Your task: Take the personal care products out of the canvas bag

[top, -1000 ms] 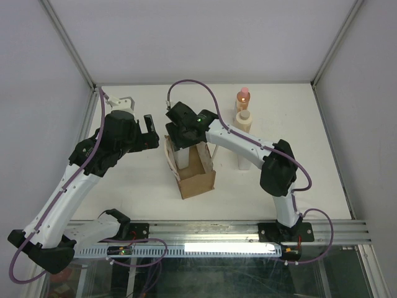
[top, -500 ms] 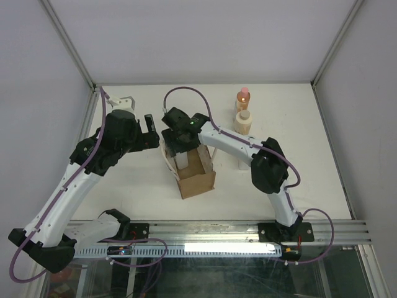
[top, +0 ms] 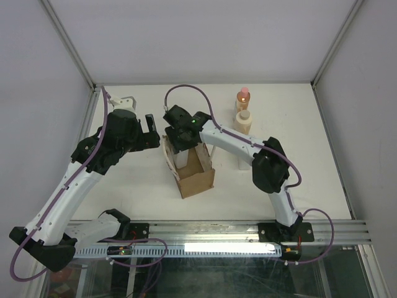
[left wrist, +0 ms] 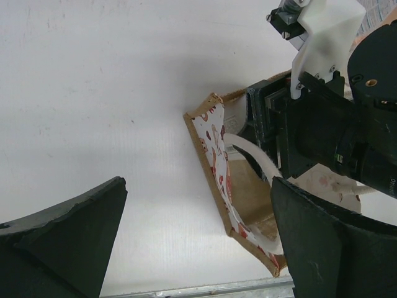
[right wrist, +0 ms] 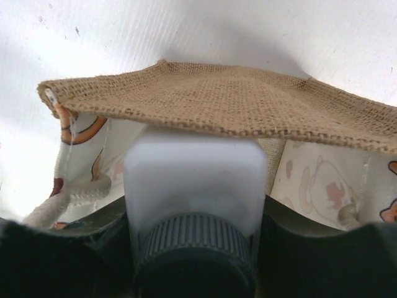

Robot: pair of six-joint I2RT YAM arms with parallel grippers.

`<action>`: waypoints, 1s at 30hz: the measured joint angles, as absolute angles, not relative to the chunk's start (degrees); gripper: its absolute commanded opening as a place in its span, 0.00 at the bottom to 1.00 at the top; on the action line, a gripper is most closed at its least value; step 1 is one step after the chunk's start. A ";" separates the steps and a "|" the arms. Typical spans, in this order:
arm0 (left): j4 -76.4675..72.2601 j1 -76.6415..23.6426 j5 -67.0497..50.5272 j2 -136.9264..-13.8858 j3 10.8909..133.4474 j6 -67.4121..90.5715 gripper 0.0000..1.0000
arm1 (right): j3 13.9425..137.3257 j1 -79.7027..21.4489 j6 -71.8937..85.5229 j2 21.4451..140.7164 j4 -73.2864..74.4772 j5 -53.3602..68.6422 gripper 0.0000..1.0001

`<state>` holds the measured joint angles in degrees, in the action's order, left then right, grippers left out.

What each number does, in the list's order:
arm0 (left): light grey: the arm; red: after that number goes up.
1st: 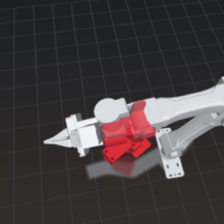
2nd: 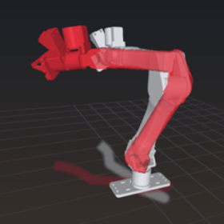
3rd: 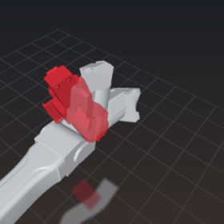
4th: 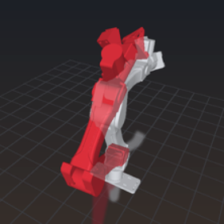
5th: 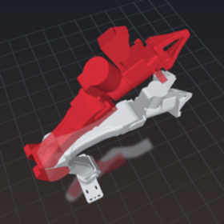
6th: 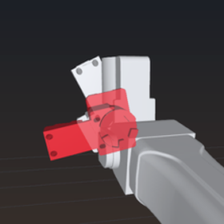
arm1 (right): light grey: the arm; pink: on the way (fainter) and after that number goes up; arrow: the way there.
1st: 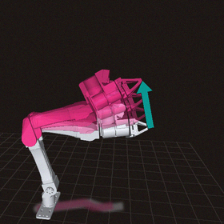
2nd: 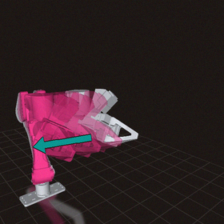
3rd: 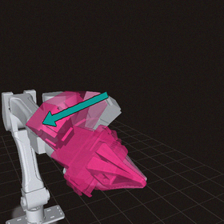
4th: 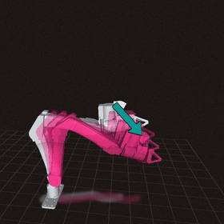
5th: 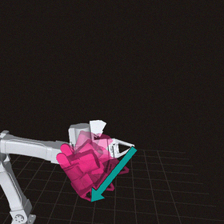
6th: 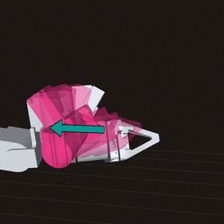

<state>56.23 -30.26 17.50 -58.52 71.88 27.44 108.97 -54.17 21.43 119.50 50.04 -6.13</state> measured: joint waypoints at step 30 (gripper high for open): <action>51.81 -30.26 12.53 -56.01 65.14 33.67 0.99 | 73.52 -43.38 26.46 62.65 41.15 3.66 0.04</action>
<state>51.81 -30.26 12.53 -56.01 65.14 33.67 73.52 -43.38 26.46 62.65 41.15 3.66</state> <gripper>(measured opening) 0.991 0.511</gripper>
